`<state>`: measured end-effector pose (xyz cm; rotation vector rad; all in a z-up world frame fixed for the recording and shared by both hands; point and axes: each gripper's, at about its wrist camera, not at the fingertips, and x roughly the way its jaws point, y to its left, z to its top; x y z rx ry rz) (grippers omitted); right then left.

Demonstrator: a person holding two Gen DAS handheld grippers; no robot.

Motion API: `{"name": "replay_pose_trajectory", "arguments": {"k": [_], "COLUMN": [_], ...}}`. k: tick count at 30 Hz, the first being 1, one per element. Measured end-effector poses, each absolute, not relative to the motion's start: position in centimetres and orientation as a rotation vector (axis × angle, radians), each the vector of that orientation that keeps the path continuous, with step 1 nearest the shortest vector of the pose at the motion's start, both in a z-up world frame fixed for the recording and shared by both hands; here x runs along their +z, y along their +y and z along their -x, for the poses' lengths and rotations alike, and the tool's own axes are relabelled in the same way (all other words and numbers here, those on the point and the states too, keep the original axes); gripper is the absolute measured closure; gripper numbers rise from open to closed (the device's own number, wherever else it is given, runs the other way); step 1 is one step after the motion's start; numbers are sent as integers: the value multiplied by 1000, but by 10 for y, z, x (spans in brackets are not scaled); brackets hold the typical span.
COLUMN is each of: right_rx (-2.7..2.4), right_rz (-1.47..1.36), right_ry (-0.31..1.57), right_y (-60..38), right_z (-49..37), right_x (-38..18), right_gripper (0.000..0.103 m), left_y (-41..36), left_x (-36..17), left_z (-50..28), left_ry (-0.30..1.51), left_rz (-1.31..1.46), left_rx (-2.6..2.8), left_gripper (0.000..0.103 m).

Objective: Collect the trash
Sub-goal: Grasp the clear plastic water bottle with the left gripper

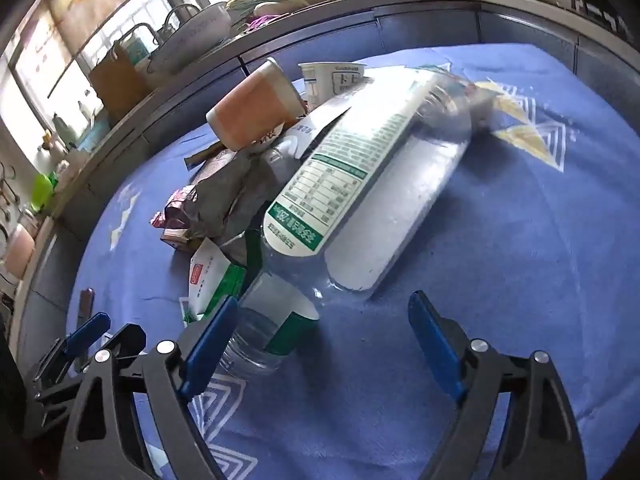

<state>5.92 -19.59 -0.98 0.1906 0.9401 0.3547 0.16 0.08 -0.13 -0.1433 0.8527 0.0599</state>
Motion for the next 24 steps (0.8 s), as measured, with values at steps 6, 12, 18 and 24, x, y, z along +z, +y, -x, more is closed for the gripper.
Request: {"name": "replay_pose_trajectory", "arguments": {"k": [6,12,18,24], "right_rx": [278,219,185,231], "right_rz": [-107,-216,-275,-426], "right_ry": [881,878,804,844], "right_y": [-207,-257,-297,-330], "right_z": [-52,-41,-32,-48], "right_x": [-1,-3,5,3], "right_gripper": [19,19,19,25], "left_y": [-12,-40,-98,-140], "left_x": [-2,7,19,-3], "left_z": [-11,-9,-23,-59], "left_ry": [842,821,730,807], "left_rz": [121,67,-97,-220], "left_rx": [53,-51,-157,-243], "left_gripper": [20,20,20,28]}}
